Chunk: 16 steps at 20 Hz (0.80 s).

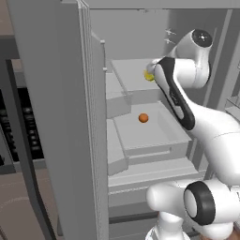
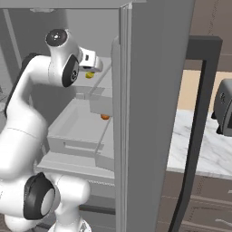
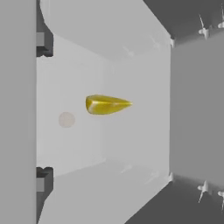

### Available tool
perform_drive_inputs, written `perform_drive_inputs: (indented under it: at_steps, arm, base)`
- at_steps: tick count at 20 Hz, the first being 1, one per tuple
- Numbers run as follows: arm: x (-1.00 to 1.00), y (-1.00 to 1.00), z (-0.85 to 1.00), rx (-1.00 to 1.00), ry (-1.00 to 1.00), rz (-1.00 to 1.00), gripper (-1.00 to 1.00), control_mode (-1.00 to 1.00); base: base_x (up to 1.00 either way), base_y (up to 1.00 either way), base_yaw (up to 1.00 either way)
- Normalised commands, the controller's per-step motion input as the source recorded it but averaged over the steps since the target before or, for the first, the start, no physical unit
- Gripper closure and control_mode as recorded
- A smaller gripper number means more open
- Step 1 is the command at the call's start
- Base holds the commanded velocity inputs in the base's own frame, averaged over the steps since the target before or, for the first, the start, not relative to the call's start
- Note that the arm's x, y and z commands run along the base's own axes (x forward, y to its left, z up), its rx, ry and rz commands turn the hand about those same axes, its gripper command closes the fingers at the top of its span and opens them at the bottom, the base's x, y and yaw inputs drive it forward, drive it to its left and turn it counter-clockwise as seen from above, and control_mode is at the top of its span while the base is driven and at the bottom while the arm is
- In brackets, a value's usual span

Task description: Take the lemon wedge from the fridge and place it on the plate with fish on the dining counter.

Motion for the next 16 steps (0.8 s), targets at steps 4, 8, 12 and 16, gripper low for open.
perform_drive_inputs:
  at_steps: [4,8,12,16]
  arm:
    - [0.67,0.0,-0.16,0.0,0.0,0.0,-1.0,-1.0]
    - [0.74,0.0,-0.09,0.0,0.01,0.0,-1.0,-1.0]
    - [0.59,0.0,-0.06,0.0,0.0,0.0,-1.0,-1.0]
    - [0.44,0.1,-0.21,0.0,0.03,0.0,-1.0,-1.0]
  base:
    - [0.0,0.0,0.0]
    - [0.0,0.0,0.0]
    - [0.0,0.0,0.0]
    - [0.0,0.0,0.0]
